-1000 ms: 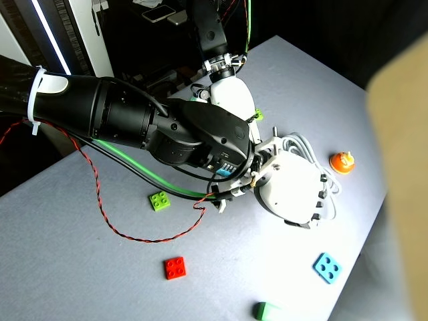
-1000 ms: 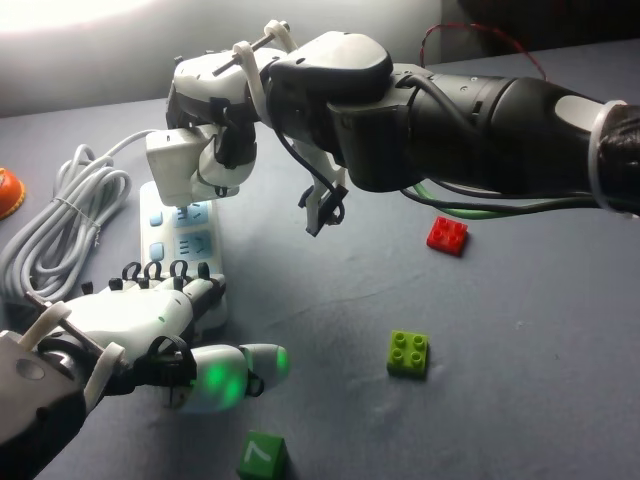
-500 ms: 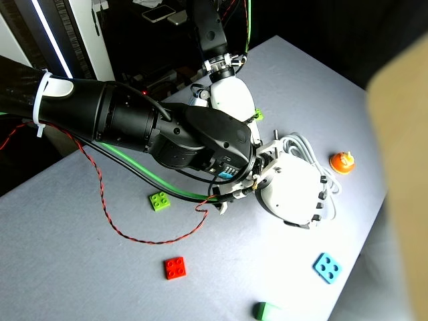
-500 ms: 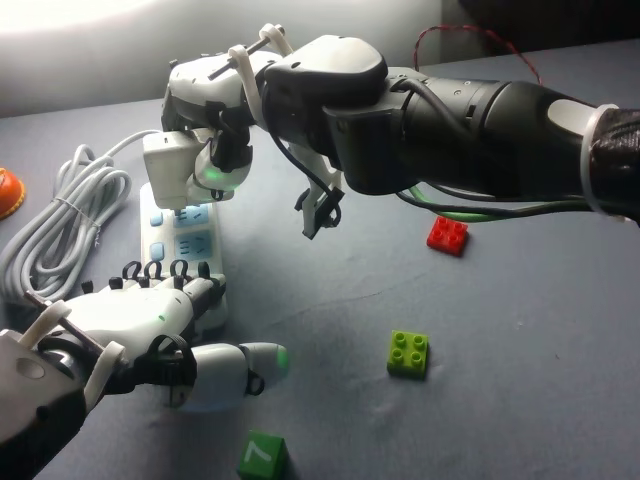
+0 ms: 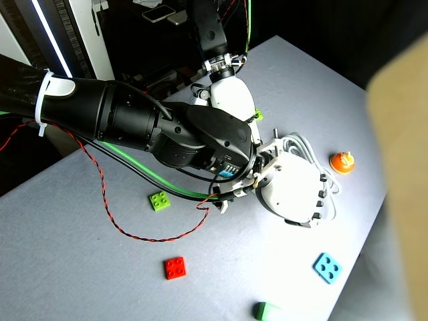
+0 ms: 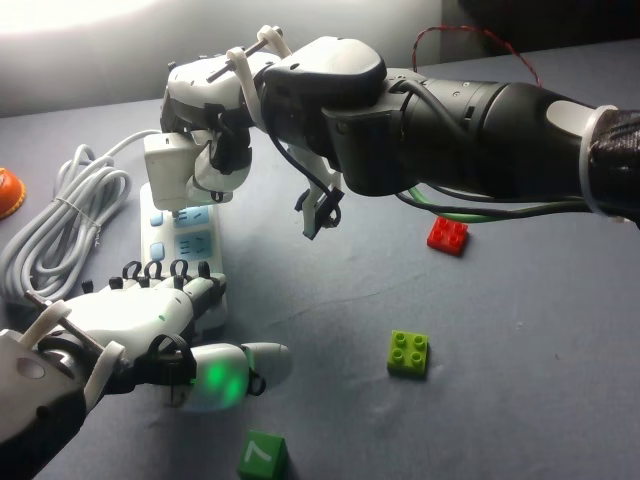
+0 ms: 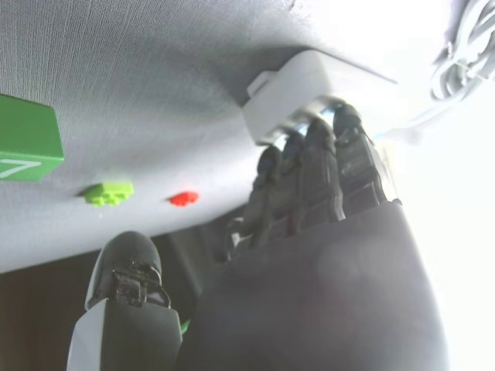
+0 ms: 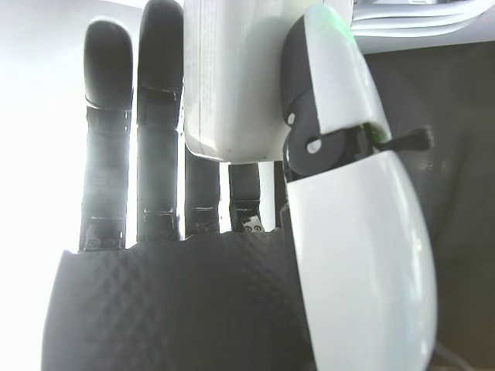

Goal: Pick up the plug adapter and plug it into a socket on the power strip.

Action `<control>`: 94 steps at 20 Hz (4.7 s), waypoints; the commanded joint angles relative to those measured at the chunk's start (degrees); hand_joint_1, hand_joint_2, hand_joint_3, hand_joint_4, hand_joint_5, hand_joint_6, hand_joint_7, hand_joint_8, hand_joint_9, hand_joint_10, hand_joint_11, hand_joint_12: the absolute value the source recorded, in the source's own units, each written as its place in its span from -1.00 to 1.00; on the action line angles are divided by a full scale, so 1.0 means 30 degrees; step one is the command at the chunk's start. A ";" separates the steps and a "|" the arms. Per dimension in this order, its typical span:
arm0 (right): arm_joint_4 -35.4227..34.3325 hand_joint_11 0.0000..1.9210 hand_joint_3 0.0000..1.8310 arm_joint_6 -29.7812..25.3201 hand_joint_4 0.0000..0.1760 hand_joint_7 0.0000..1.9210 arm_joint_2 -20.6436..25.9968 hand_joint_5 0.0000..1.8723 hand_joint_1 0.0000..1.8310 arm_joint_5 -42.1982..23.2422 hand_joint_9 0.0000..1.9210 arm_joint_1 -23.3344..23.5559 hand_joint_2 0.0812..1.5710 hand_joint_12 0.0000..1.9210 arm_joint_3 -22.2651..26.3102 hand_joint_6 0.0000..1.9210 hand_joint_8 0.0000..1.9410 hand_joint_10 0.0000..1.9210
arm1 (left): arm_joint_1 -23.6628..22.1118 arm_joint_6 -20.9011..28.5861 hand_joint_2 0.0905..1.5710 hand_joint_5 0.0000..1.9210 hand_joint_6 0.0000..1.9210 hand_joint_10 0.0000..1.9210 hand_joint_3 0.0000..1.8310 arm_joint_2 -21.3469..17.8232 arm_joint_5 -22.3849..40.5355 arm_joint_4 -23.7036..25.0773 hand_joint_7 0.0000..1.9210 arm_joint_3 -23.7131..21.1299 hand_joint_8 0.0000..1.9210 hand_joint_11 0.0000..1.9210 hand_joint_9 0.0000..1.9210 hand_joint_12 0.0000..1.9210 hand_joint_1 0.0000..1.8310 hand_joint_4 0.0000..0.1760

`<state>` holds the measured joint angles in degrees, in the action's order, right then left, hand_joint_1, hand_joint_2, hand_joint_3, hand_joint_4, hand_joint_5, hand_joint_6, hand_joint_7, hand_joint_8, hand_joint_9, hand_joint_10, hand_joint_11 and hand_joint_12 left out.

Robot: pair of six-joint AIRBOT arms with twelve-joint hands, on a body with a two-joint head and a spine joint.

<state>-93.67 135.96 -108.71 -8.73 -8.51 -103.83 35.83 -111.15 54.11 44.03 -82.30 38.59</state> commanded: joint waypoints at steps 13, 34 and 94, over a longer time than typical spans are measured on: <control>0.0249 -0.35 -1.00 0.0262 -1.00 0.02 0.0257 -0.11 0.34 -0.0120 -0.08 0.0204 0.44 0.41 0.0040 0.12 0.17 -0.10 | 0.0013 0.0011 0.44 -0.92 -0.99 -1.00 -1.00 -0.0081 0.0151 0.0299 -0.90 0.0067 -1.00 -1.00 -0.91 -0.78 -1.00 -1.00; 0.0695 -0.37 -1.00 0.0600 -1.00 0.01 0.0706 -0.19 0.34 -0.0903 -0.08 -0.0214 0.47 0.40 0.1618 0.21 0.21 -0.09 | -0.0039 0.0082 0.44 -0.87 -1.00 -1.00 -1.00 -0.0071 0.0317 0.0299 -0.86 0.0038 -1.00 -1.00 -0.89 -0.75 -1.00 -1.00; 0.0835 -0.36 -1.00 0.1242 -1.00 -0.01 -0.0751 -0.15 0.33 0.1912 -0.13 -0.1282 0.47 0.42 -0.0724 0.17 0.25 0.06 | -0.0012 0.0315 0.44 -0.92 -1.00 -1.00 -1.00 -0.0161 0.0545 0.0291 -0.91 -0.0021 -1.00 -1.00 -0.93 -0.75 -1.00 -1.00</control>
<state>-91.72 139.09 -110.72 -4.78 -10.94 -106.32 35.77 -110.83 54.00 45.01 -82.28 38.57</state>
